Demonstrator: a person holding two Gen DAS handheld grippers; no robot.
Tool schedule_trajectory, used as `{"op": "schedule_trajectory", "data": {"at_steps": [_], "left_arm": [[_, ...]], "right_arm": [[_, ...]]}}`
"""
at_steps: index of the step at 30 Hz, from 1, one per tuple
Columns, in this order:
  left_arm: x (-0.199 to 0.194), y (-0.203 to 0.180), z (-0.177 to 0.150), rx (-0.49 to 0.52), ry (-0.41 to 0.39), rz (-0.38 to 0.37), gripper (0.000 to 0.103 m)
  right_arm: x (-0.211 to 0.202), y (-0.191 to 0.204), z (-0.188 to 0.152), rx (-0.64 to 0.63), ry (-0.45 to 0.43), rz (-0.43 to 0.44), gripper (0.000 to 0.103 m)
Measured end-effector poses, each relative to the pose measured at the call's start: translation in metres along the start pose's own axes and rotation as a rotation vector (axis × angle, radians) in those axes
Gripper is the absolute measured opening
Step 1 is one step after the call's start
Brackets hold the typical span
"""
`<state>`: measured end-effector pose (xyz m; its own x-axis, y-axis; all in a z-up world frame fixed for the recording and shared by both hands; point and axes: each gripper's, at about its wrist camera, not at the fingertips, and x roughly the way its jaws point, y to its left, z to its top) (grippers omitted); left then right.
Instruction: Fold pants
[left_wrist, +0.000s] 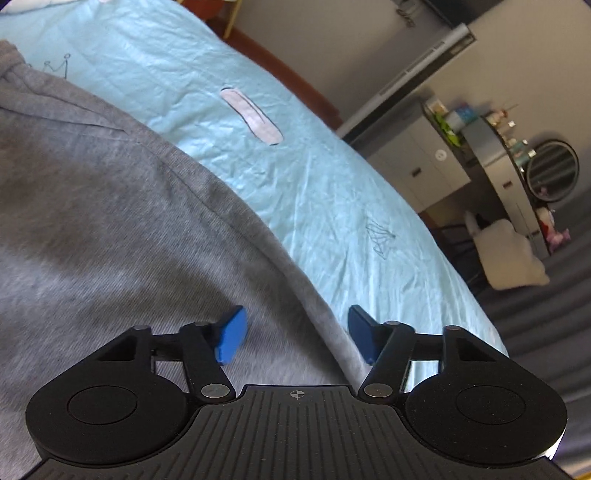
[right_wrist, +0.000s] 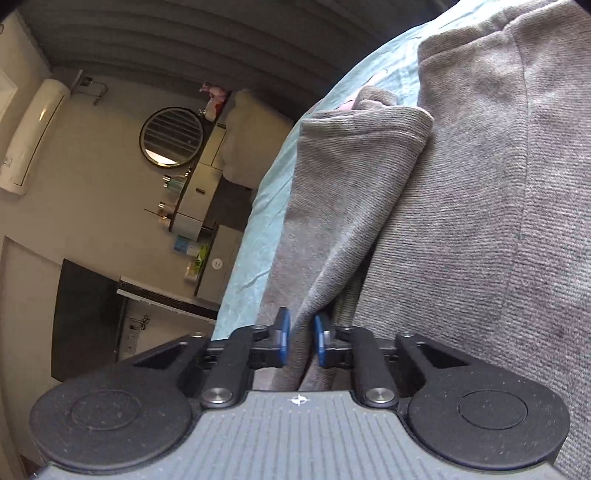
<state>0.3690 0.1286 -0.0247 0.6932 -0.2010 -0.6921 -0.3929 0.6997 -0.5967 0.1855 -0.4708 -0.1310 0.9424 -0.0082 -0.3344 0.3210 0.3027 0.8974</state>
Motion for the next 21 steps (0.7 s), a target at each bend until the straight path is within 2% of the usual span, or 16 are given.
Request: {"op": "schedule_trajectory", "data": {"at_steps": [5, 7, 8, 9, 10, 11, 13, 18, 21], "left_arm": [[0.013, 0.0, 0.015, -0.023, -0.007, -0.017, 0.064], [0.019, 0.001, 0.018, -0.032, 0.002, -0.013, 0.058], [0.02, 0.001, 0.019, -0.033, 0.003, -0.013, 0.051], [0.021, 0.002, 0.018, -0.032, 0.011, -0.007, 0.027], [0.022, 0.003, 0.016, -0.033, 0.029, 0.006, 0.009], [0.021, 0.005, 0.014, -0.033, 0.044, 0.007, 0.008], [0.008, 0.007, 0.006, -0.003, 0.024, -0.005, 0.008], [-0.041, 0.015, -0.011, 0.04, -0.005, -0.075, 0.007], [-0.077, 0.019, -0.026, 0.081, -0.012, -0.098, 0.007]], "right_arm": [[-0.002, -0.003, 0.001, 0.027, -0.01, 0.019, 0.014], [-0.002, -0.002, 0.0, 0.02, -0.02, 0.02, 0.014], [-0.002, -0.002, -0.001, 0.018, -0.026, 0.022, 0.014], [-0.001, -0.002, -0.002, 0.018, -0.034, 0.024, 0.015], [0.0, -0.002, -0.002, 0.018, -0.039, 0.026, 0.015], [0.0, -0.003, -0.002, 0.015, -0.042, 0.032, 0.015], [0.002, -0.003, -0.002, 0.02, -0.046, 0.035, 0.015], [0.002, -0.003, 0.0, 0.023, -0.043, 0.035, 0.015], [0.001, 0.002, 0.002, 0.022, -0.03, 0.028, 0.026]]}}
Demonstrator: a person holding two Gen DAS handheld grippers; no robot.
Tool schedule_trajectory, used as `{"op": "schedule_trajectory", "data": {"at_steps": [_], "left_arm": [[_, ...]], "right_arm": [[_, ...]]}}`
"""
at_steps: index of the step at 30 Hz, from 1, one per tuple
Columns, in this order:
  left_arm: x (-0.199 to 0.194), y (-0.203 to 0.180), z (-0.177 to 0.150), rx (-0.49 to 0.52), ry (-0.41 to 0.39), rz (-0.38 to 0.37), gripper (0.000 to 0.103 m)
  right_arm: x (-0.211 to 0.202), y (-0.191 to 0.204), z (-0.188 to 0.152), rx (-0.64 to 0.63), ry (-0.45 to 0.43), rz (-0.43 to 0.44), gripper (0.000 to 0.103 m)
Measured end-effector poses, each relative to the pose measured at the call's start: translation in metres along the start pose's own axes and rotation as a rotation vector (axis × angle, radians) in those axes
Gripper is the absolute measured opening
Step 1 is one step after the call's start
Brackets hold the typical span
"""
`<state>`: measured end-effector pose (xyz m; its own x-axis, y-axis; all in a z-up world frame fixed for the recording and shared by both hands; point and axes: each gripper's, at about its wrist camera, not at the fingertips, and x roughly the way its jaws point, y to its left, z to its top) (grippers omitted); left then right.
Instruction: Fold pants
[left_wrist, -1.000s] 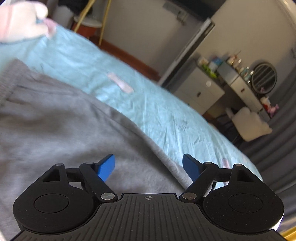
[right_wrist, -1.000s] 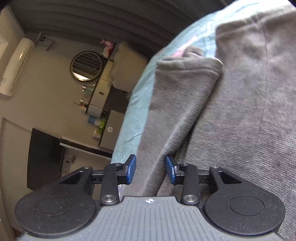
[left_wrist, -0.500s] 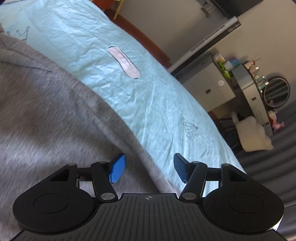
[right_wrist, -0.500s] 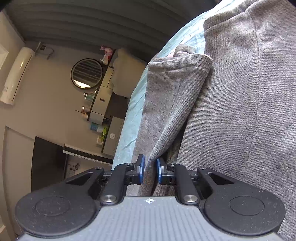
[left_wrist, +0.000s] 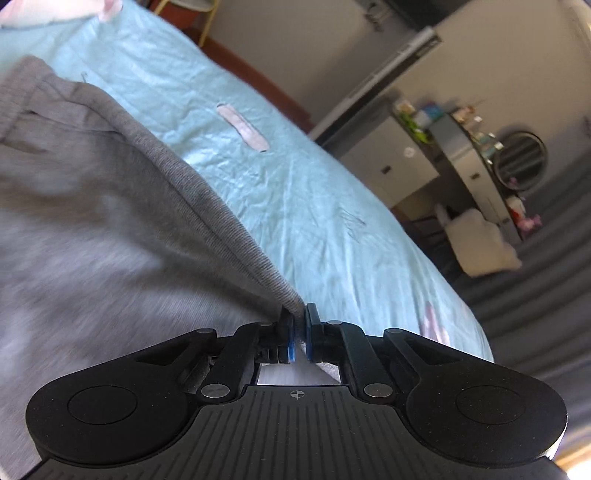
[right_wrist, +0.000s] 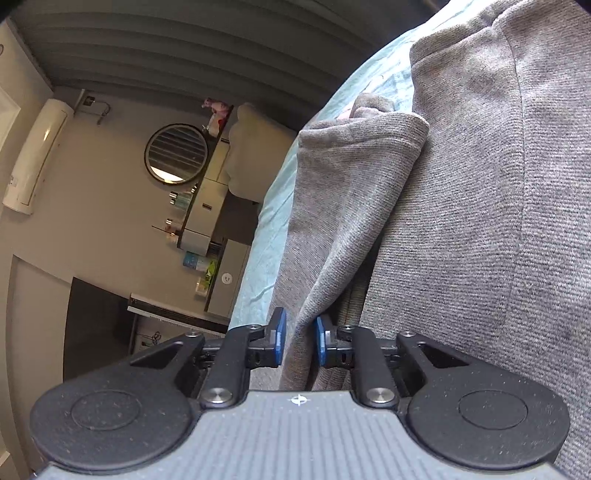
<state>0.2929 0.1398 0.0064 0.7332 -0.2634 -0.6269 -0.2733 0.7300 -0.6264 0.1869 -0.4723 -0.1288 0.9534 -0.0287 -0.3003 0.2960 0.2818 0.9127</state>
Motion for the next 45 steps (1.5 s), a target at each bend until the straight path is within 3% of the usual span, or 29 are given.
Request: {"op": "schedule_trajectory", "data": {"at_steps": [2, 4, 7, 9, 10, 14, 19, 26, 30, 32, 33, 34, 36, 40, 44, 45], "left_arm": [[-0.021, 0.002, -0.01, 0.009, 0.001, -0.007, 0.007], [-0.039, 0.005, -0.018, 0.018, -0.001, -0.017, 0.007], [-0.057, 0.013, -0.03, 0.014, 0.015, -0.012, 0.007], [-0.066, 0.016, -0.034, 0.017, 0.029, -0.002, 0.007], [-0.07, 0.017, -0.036, 0.015, 0.032, -0.002, 0.007], [-0.095, 0.015, -0.046, 0.036, -0.001, -0.02, 0.007], [-0.138, 0.023, -0.084, 0.035, -0.043, -0.059, 0.007], [-0.186, 0.063, -0.167, -0.076, 0.007, 0.003, 0.007], [-0.194, 0.085, -0.188, -0.117, 0.076, 0.059, 0.007], [-0.201, 0.094, -0.182, -0.143, 0.048, 0.08, 0.012], [-0.207, 0.097, -0.177, -0.151, 0.016, 0.09, 0.025], [-0.211, 0.099, -0.171, -0.148, -0.016, 0.096, 0.049], [-0.216, 0.102, -0.16, -0.111, -0.08, 0.139, 0.075], [-0.213, 0.116, -0.131, -0.064, -0.156, 0.222, 0.079], [-0.197, 0.132, -0.105, -0.077, -0.15, 0.208, 0.078], [-0.192, 0.136, -0.1, -0.08, -0.142, 0.224, 0.074]], "right_arm": [[0.0, 0.009, 0.0, -0.019, -0.01, 0.001, 0.04], [0.0, 0.01, -0.002, -0.035, -0.02, -0.003, 0.042], [0.003, 0.01, -0.005, -0.056, -0.041, -0.015, 0.032], [0.004, 0.011, -0.002, -0.064, -0.039, -0.031, 0.02], [0.0, 0.014, -0.001, -0.071, -0.042, -0.051, 0.004], [-0.039, 0.044, 0.011, -0.155, -0.05, -0.063, 0.005], [-0.121, 0.075, 0.035, -0.32, -0.114, -0.039, 0.004], [-0.218, 0.065, 0.025, -0.581, -0.089, -0.22, 0.005], [-0.219, 0.036, 0.025, -0.509, 0.013, -0.323, 0.007], [-0.22, 0.03, 0.024, -0.486, 0.042, -0.321, 0.012], [-0.219, 0.027, 0.023, -0.474, 0.059, -0.317, 0.018], [-0.217, 0.023, 0.021, -0.454, 0.074, -0.328, 0.029], [-0.212, 0.015, 0.018, -0.413, 0.1, -0.342, 0.039], [-0.21, -0.002, 0.021, -0.317, 0.11, -0.345, 0.042], [-0.208, -0.012, 0.033, -0.21, 0.09, -0.305, 0.045], [-0.207, -0.014, 0.036, -0.184, 0.085, -0.291, 0.045]]}}
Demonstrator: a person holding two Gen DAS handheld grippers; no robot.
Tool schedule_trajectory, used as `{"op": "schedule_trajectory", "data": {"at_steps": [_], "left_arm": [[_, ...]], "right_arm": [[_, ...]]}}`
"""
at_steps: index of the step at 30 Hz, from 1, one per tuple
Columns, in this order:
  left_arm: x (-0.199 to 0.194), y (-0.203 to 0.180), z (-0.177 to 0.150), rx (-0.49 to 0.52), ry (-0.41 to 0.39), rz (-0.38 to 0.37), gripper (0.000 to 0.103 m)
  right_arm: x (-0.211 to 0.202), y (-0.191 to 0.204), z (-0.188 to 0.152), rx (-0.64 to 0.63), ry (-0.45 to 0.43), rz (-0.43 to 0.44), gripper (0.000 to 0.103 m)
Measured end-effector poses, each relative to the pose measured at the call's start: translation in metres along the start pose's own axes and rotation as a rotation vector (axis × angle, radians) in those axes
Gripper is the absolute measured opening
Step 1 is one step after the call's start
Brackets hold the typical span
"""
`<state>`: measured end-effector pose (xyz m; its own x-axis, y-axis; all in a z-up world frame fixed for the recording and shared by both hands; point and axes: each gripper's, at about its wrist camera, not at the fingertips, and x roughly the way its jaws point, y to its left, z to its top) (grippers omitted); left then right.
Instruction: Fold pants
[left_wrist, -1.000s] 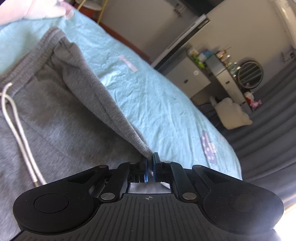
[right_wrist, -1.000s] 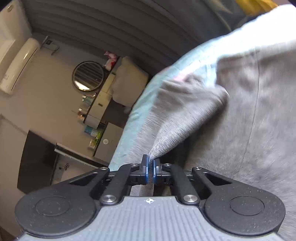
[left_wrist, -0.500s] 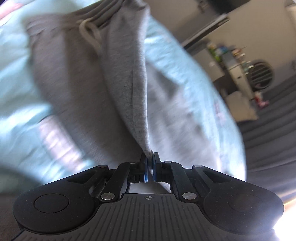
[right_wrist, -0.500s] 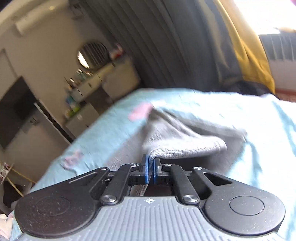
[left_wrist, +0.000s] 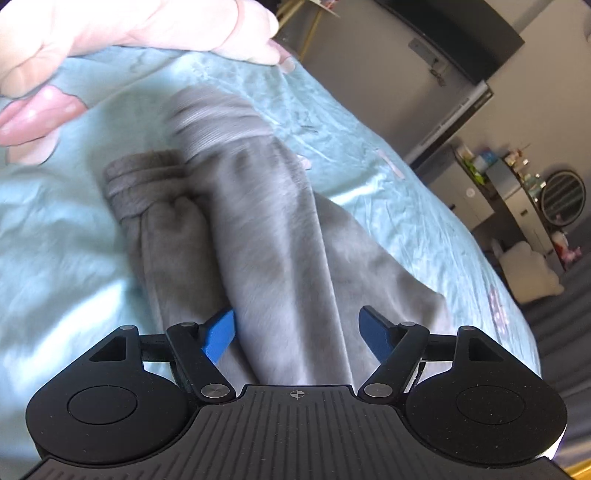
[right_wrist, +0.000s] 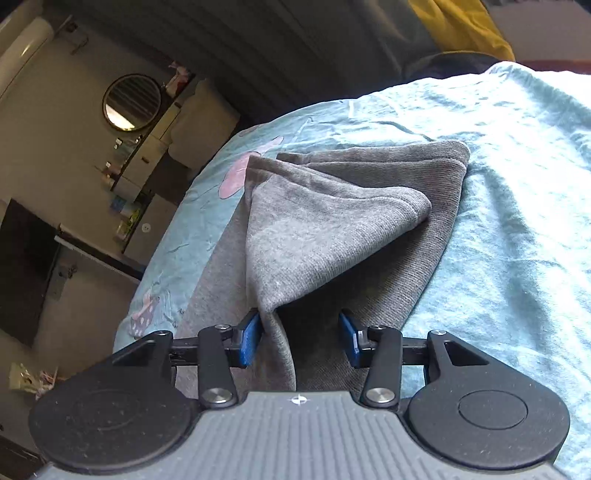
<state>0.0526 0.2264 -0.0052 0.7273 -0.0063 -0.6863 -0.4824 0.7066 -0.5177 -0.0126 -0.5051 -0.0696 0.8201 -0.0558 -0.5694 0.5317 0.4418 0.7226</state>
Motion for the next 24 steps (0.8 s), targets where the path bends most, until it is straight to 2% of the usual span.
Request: {"op": "schedule_trajectory", "data": {"at_steps": [2, 4, 5, 7, 12, 13, 14, 15, 16, 18, 20, 22, 24], "left_arm": [[0.011, 0.006, 0.004, -0.015, 0.02, 0.008, 0.061], [0.019, 0.011, 0.003, -0.031, 0.04, 0.029, 0.03], [0.021, 0.012, 0.003, -0.035, 0.042, 0.036, 0.026], [0.023, 0.019, 0.001, -0.049, 0.041, 0.019, 0.023], [0.019, 0.027, -0.001, -0.056, 0.024, -0.009, 0.018], [0.017, 0.025, -0.001, -0.055, 0.017, -0.009, 0.017], [0.014, 0.024, 0.0, -0.054, 0.004, -0.014, 0.017], [0.008, 0.023, 0.001, -0.054, -0.012, -0.027, 0.017], [0.002, 0.022, 0.002, -0.057, -0.034, -0.05, 0.017], [-0.012, 0.021, 0.003, -0.065, -0.083, -0.105, 0.017], [-0.024, 0.024, 0.002, -0.078, -0.111, -0.136, 0.017], [-0.027, 0.03, -0.003, -0.081, -0.099, -0.127, 0.017], [-0.023, 0.038, -0.01, -0.063, -0.058, -0.066, 0.017]], "right_arm": [[0.001, -0.004, 0.005, 0.034, -0.012, 0.014, 0.045], [0.004, -0.005, 0.01, 0.041, -0.024, 0.019, 0.044], [0.005, -0.005, 0.011, 0.037, -0.03, 0.018, 0.042], [0.01, -0.004, 0.016, 0.031, -0.034, 0.02, 0.038], [0.023, -0.004, 0.029, 0.123, -0.036, 0.04, 0.038], [0.023, 0.003, 0.033, 0.082, -0.045, 0.012, 0.027], [0.022, 0.016, 0.037, 0.006, -0.053, -0.048, 0.005], [0.019, 0.032, 0.041, -0.084, -0.07, -0.116, 0.005], [0.013, 0.043, 0.044, -0.14, -0.091, -0.128, 0.005], [-0.005, 0.056, 0.048, -0.188, -0.147, -0.037, 0.005], [-0.02, 0.063, 0.049, -0.256, -0.205, -0.016, 0.005], [-0.022, 0.063, 0.044, -0.368, -0.224, -0.12, 0.005], [-0.008, 0.057, 0.036, -0.493, -0.191, -0.297, 0.005]]}}
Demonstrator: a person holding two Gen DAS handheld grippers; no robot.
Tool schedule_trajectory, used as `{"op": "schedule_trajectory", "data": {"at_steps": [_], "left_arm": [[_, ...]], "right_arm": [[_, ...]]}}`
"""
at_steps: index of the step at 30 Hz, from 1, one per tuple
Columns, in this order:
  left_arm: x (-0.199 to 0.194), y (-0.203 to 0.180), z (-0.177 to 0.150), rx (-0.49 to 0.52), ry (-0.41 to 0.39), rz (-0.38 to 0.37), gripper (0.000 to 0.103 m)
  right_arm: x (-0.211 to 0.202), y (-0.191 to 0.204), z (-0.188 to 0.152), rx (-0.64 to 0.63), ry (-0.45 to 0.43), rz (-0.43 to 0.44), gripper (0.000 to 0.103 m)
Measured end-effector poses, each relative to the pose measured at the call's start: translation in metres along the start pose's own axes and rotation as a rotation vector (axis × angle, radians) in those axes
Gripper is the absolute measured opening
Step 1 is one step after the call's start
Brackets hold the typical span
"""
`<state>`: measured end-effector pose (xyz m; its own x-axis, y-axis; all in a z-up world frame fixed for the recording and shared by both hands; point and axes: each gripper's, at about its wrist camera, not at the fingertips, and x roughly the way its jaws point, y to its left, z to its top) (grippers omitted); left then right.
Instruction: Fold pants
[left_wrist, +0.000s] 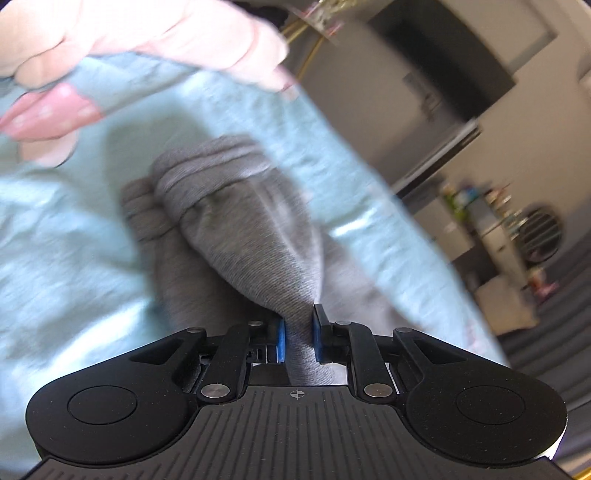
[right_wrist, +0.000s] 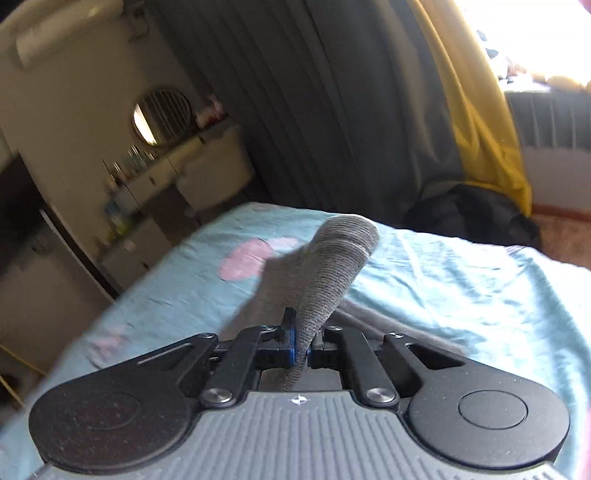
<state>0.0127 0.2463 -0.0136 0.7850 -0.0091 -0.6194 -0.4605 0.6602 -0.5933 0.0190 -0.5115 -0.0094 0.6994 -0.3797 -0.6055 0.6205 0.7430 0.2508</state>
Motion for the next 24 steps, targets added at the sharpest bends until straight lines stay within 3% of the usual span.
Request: {"op": "schedule_trajectory", "data": {"at_steps": [2, 4, 5, 7, 9, 11, 14, 18, 20, 24], "left_arm": [[0.005, 0.009, -0.006, -0.008, 0.05, 0.045, 0.021], [0.004, 0.019, -0.008, -0.052, 0.063, 0.04, 0.034], [0.002, 0.022, -0.006, -0.076, 0.05, 0.025, 0.04], [-0.003, 0.025, -0.001, -0.099, 0.012, 0.03, 0.062], [-0.006, 0.025, 0.004, -0.101, -0.019, 0.045, 0.071], [0.0, 0.024, 0.011, -0.092, -0.015, 0.046, 0.073], [0.012, 0.027, 0.022, -0.095, -0.022, 0.085, 0.07], [0.019, 0.026, 0.032, -0.082, 0.002, 0.083, 0.015], [0.012, 0.021, 0.034, -0.029, -0.029, 0.097, 0.012], [-0.011, 0.014, 0.03, 0.057, -0.113, 0.111, 0.012]], "right_arm": [[0.018, -0.005, -0.013, -0.041, 0.094, -0.062, 0.006], [0.025, -0.017, -0.022, 0.022, 0.149, -0.063, 0.007], [0.023, -0.023, -0.024, 0.065, 0.15, -0.047, 0.012], [0.021, -0.027, -0.023, 0.113, 0.151, -0.027, 0.018], [0.019, -0.028, -0.021, 0.113, 0.158, -0.026, 0.019], [0.016, -0.026, -0.018, 0.09, 0.165, -0.045, 0.023], [-0.001, -0.02, -0.015, 0.049, 0.134, -0.107, 0.031], [-0.045, 0.001, -0.012, -0.11, 0.004, -0.211, 0.041], [-0.066, 0.018, -0.011, -0.194, -0.077, -0.199, 0.055], [-0.094, 0.07, -0.016, -0.303, -0.164, -0.045, 0.059]]}}
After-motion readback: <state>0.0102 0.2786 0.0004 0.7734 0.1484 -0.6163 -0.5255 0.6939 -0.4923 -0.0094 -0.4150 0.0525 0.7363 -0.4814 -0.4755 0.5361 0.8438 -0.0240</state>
